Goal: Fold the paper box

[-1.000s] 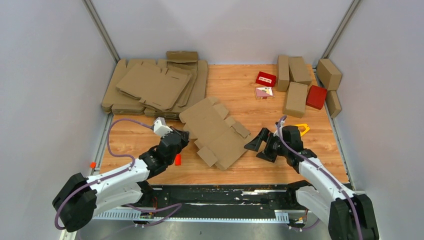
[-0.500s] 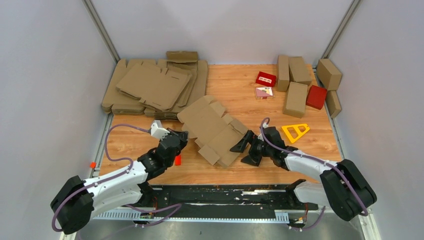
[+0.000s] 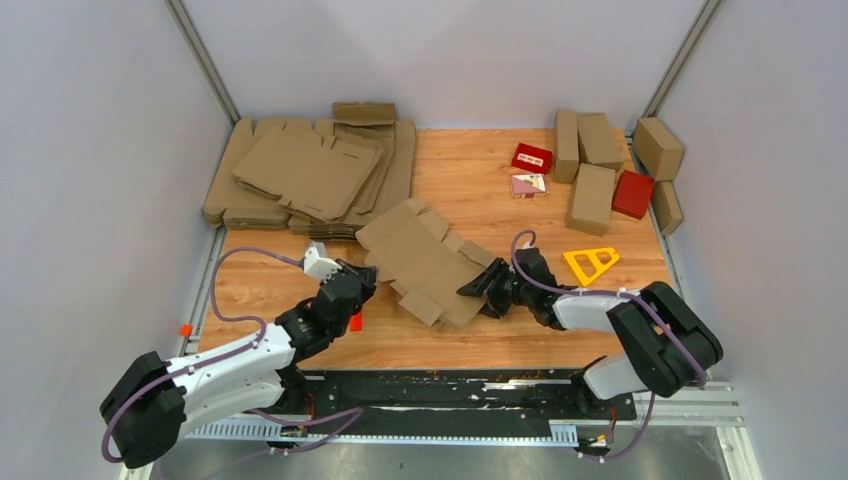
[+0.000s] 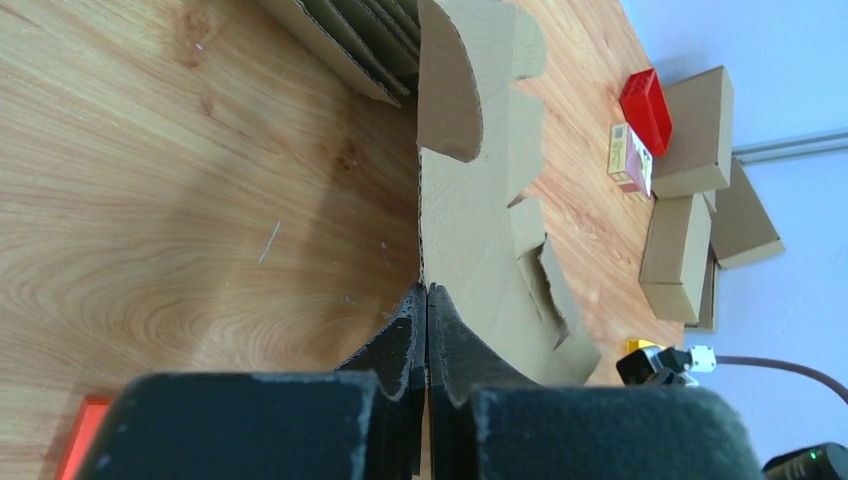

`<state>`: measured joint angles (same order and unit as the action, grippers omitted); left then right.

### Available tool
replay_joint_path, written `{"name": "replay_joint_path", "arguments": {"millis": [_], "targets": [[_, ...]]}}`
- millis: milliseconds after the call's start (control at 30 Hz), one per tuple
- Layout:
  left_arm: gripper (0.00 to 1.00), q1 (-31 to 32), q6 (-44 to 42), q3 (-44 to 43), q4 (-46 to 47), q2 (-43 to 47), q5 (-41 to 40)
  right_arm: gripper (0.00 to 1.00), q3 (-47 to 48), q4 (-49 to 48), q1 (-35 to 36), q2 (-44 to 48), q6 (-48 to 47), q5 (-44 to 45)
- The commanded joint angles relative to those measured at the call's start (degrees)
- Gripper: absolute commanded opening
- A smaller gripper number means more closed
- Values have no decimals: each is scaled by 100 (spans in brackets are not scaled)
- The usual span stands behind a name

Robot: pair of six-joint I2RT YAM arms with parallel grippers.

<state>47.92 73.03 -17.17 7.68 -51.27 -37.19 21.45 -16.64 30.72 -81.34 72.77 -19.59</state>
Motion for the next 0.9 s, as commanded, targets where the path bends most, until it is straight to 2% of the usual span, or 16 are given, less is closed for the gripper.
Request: {"name": "replay_joint_path", "arguments": {"millis": [0,67,133,200,267,333,367,400,467,600,733,867], "targets": [[1,67,-315,-122,-68,65,0,37,185,-274,-37,-268,-195,67],[5,74,-511,-160,-178,93,49,15,351,-105,-87,-309,-531,1],[20,77,-766,-253,-410,156,79,0,591,239,-156,-339,-998,-72],[44,71,-1051,-358,-680,270,80,0,874,724,-232,-377,-1553,-133],[73,71,-1529,-432,-815,443,167,0,1060,1064,-316,-376,-2064,-227],[91,64,-2115,-512,-1079,655,280,0,1179,1329,-426,-317,-2538,-328],[96,41,-2416,-568,-1154,763,393,0,1222,1464,-490,-268,-2763,-357],[98,-8,-2841,-611,-1190,860,559,0,1256,1583,-557,-213,-2963,-380],[99,-215,-3123,-748,-1434,978,895,0,1303,1901,-691,-73,-3372,-408],[99,-1047,-3548,-967,-1657,920,1815,0,1476,2511,-892,130,-4190,-443],[100,-1319,-4020,-1007,-1323,774,2104,0,1811,3098,-936,258,-4942,-494],[100,-1554,-4151,-1178,-1050,198,2529,0,2078,3602,-935,334,-5459,-587]]}}
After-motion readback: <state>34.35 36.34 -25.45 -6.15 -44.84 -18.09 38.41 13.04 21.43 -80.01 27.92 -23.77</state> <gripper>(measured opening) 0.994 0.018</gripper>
